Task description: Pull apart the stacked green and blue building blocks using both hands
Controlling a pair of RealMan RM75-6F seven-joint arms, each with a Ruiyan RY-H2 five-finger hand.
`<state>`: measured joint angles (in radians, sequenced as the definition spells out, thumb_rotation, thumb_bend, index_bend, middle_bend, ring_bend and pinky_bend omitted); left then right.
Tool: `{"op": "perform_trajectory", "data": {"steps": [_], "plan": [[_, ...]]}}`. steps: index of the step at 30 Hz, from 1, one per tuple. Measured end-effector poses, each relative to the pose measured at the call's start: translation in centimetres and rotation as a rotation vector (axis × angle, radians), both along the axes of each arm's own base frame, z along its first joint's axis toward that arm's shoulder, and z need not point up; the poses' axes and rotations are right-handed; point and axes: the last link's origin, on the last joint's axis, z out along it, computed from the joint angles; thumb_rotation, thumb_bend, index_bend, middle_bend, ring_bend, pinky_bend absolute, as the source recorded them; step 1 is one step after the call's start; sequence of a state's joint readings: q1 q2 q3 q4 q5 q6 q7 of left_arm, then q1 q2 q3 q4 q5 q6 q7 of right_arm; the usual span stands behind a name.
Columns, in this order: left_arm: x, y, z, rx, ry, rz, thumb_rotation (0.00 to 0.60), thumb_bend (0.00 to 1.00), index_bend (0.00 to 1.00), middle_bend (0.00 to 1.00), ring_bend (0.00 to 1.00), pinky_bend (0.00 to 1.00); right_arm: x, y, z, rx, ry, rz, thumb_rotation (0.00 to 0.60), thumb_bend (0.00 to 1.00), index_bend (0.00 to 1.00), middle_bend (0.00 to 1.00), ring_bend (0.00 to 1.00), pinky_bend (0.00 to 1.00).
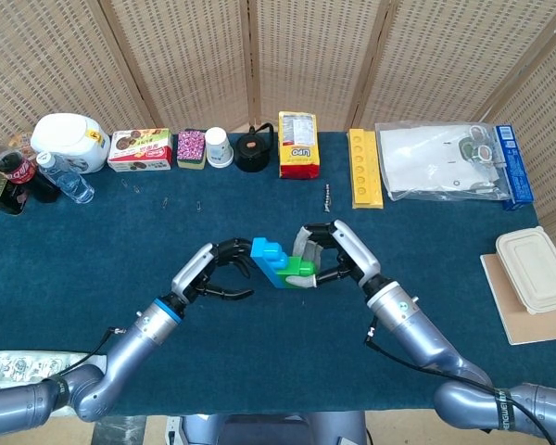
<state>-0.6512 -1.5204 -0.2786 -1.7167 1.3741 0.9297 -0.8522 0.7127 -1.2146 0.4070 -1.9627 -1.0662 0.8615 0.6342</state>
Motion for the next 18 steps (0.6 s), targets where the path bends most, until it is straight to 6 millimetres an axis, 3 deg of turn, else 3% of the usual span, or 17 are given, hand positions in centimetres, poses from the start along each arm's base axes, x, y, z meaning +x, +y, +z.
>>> {"op": "perform_trajectory", "data": {"steps": [14, 18], "plan": [[2.6, -0.4, -1.1, 0.005, -0.044, -0.038, 0.484, 0.24, 0.38, 0.30, 0.30, 0.44, 0.4, 0.3, -0.2, 0.004, -0.001, 0.013, 0.600, 0.04, 0.69, 0.62, 0.64, 0.66], [3.0, -0.5, -1.3, 0.011, -0.048, -0.038, 0.502, 0.32, 0.41, 0.30, 0.30, 0.44, 0.4, 0.4, -0.1, 0.008, -0.004, 0.017, 0.600, 0.04, 0.69, 0.62, 0.64, 0.66]]}}
